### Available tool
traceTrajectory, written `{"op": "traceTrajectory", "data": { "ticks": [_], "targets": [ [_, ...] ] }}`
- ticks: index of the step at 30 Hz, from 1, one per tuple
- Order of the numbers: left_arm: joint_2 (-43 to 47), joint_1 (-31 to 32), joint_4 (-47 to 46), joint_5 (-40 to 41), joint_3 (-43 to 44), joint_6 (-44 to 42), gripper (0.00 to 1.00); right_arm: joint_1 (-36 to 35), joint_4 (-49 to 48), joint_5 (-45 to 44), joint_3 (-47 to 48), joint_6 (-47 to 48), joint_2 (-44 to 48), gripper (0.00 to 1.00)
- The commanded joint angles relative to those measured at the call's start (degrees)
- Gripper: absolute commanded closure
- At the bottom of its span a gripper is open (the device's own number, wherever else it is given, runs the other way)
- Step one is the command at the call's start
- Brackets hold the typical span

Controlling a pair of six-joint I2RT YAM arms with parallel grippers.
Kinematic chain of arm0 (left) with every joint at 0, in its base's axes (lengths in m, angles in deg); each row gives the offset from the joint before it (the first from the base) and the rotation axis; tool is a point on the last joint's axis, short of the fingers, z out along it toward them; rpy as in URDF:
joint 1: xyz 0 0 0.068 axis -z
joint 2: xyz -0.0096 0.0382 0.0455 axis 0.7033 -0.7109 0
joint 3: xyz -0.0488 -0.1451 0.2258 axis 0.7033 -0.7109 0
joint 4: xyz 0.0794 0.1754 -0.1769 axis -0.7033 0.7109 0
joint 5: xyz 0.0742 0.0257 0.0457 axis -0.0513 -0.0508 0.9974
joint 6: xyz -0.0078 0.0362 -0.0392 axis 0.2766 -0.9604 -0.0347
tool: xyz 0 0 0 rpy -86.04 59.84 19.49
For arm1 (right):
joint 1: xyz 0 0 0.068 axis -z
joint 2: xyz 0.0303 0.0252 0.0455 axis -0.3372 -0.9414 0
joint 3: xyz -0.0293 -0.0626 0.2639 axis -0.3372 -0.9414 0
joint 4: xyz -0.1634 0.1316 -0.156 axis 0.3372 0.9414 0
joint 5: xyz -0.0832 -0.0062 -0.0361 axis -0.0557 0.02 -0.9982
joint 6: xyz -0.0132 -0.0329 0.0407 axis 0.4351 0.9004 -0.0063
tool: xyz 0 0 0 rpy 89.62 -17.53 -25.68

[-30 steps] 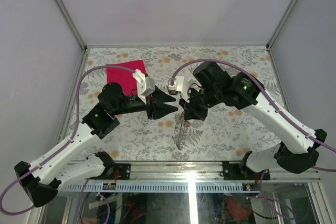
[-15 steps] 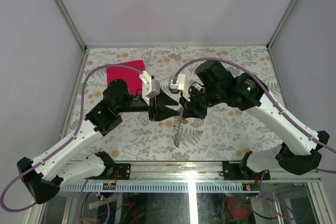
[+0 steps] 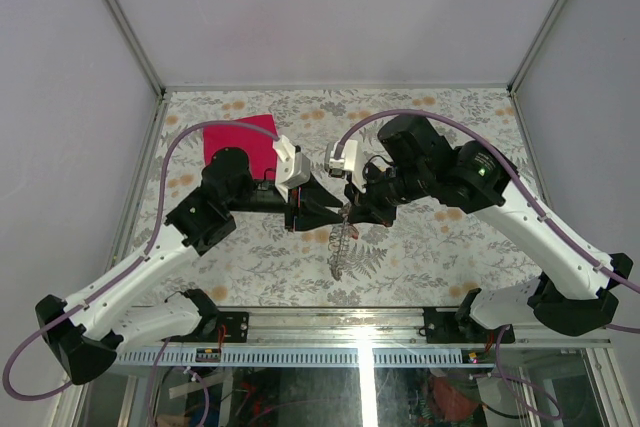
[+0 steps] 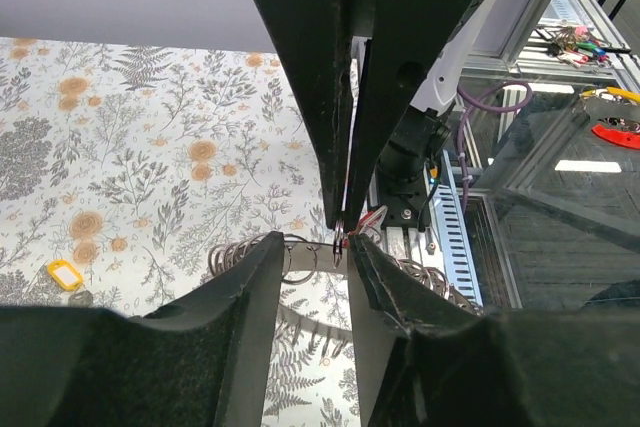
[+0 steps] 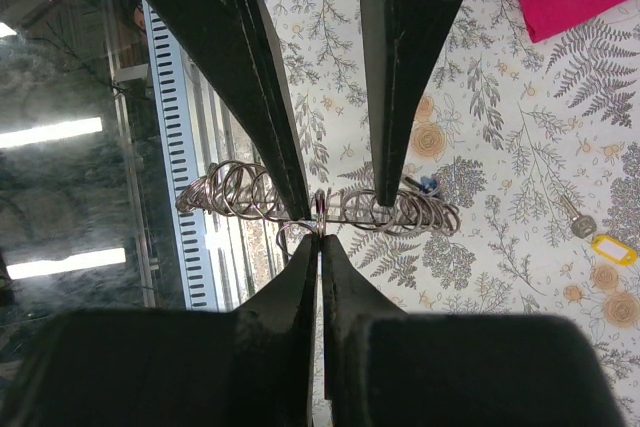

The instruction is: Put the keys on the keyring

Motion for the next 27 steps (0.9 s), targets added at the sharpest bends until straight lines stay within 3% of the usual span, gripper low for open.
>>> {"op": "traceTrajectory", "data": {
  "ticks": [1,5,15,20,24,27],
  "targets": [
    [-0.35,-0.17,-0.13,-1.58,2.39,-0.97,0.71,-0.46,-3.43,0.97,0.8,-0.14,1.74,1.0],
    [-1.01,-0.18,-0.13,-2.96,2.58,-0.88,0.79,-0.4,-3.61,1.15,0.95,-0.08,1.63,1.0],
    [-1.54,0.06,0.49,-3.68,2.97,-0.98,0.81,-0.46,-4.14,1.31,0.73,-0.25,1.72,1.0],
    [-1.64,0.12,0.49,-3.76,3.41,-0.94,0.98,-0.39,-4.56,1.5,0.13,-0.21,1.78,1.0],
    [-1.26,0.08,0.02,-2.26,3.45,0.17,1.0,-0.41,-5.42,1.17,-0.22,-0.45,2.42,1.0],
    [-0.28,0.13,-2.52,2.0,2.65,2.67,1.0,-0.44,-7.27,-0.38,-0.59,-1.18,3.57,0.88]
  ]
}}
